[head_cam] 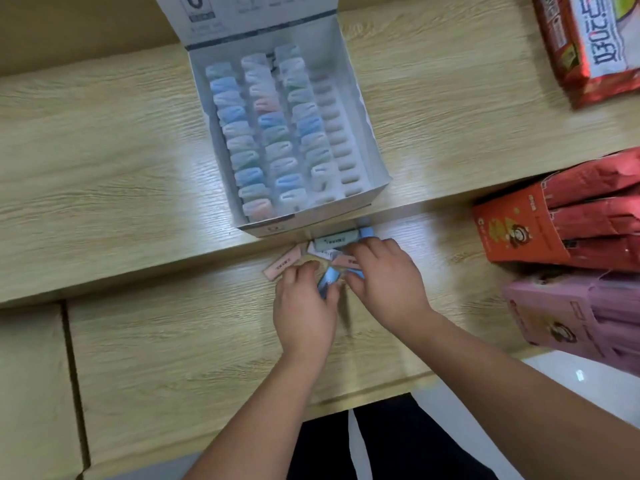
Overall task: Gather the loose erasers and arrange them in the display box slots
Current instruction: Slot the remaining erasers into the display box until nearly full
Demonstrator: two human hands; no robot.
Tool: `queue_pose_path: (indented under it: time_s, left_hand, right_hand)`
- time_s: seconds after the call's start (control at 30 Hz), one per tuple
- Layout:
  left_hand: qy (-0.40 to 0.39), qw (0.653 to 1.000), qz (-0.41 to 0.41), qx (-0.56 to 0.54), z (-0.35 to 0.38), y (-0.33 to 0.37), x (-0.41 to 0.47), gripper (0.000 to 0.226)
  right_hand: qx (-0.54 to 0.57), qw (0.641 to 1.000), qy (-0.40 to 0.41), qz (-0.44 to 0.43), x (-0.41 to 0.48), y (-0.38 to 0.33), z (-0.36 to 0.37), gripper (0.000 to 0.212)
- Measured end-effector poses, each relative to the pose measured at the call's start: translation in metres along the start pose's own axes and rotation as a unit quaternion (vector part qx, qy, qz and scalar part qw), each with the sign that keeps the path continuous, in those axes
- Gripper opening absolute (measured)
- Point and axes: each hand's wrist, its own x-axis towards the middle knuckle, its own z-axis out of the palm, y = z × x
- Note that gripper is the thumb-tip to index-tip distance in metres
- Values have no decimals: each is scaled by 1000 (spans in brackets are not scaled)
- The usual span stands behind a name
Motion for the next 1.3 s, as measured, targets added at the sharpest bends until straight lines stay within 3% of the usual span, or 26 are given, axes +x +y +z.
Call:
queue_pose_path:
  time_s: [0.13,0.3,0.53,0.67,0.73,0.87,1.03,1.3]
  left_hand:
    - [-26,998,-27,44,3,2,4,35]
    - [-52,997,-55,22,-1,-8,6,14]
    - [-60,996,22,-54,-43,-16,5,17]
    - [-112,985,95,-86,-100,7,-1,10]
    - [-143,976,130,-97,-130,21,-7,7]
    - [-77,953,195,-217,-173,51,-18,11]
    - [30,907,151,-392,-198,81,-8,17]
    - [54,901,71,-424,-199,84,13,19]
  right_hand:
    - [-10,1000,12,10,7,4,7,24]
    - [73,995,-71,5,11,10,-4,16]
    - [219,974,-59,20,2,5,-80,6]
    - [311,950,-5,-25,2,-11,-145,29]
    - [337,939,29,-60,5,-19,-172,30]
    - [405,905,75,-108,25,-28,-201,22]
    - [381,908,103,-143,50,-50,-211,23]
    - [217,964,83,-126,57,-51,-182,9]
